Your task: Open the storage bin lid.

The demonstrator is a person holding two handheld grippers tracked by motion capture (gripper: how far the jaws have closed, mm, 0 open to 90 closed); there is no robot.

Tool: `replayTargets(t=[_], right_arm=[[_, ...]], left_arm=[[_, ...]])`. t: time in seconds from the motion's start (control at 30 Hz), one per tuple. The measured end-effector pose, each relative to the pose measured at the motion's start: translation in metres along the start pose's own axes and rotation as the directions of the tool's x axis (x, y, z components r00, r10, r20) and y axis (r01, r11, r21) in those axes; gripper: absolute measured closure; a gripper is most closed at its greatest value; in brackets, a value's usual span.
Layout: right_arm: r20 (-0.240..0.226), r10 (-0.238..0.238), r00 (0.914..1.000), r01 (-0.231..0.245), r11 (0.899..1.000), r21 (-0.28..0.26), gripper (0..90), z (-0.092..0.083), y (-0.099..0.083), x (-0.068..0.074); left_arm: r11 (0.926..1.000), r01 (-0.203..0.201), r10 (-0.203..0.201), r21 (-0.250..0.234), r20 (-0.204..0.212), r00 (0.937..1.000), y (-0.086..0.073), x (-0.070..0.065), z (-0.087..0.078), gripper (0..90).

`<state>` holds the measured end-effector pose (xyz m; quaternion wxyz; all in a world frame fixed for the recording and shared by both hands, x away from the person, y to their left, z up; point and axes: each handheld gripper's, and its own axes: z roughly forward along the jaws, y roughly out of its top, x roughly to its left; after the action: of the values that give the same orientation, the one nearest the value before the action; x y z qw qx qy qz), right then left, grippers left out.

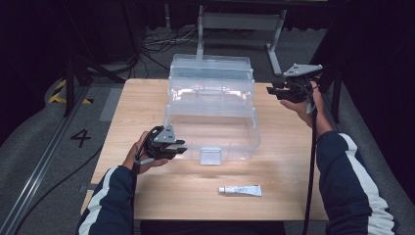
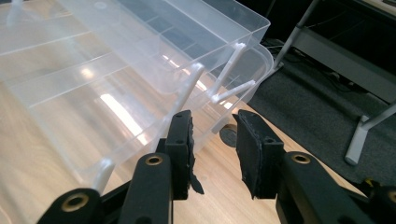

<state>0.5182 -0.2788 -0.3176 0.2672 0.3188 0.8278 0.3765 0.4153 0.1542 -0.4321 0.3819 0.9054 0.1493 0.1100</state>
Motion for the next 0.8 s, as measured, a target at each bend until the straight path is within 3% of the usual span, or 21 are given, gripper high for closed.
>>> replayTargets(t=[0.23,0.4,0.73,0.8], right_arm=[[-0.036,-0.032,0.9988,0.032,0.999,0.000,66.1,-0.018,-0.007,0.012],[-0.094,-0.062,0.9937,0.063,0.998,0.011,64.0,-0.030,-0.015,0.027],[-0.223,-0.112,0.9683,0.134,0.987,0.086,57.1,-0.045,-0.042,0.060],[-0.258,-0.118,0.9588,0.147,0.984,0.096,55.0,-0.051,-0.051,0.070]], left_arm=[[1.0000,-0.001,0.001,0.002,-0.003,1.0000,0.000,0.000,0.000,70.7],[1.0000,-0.001,0.001,0.008,-0.007,1.0000,0.001,-0.001,0.000,70.5],[0.9998,-0.010,0.010,0.019,-0.018,0.9998,0.003,-0.002,-0.001,70.5],[0.9998,-0.011,0.012,0.017,-0.024,0.9996,0.003,-0.003,-0.002,69.6]])
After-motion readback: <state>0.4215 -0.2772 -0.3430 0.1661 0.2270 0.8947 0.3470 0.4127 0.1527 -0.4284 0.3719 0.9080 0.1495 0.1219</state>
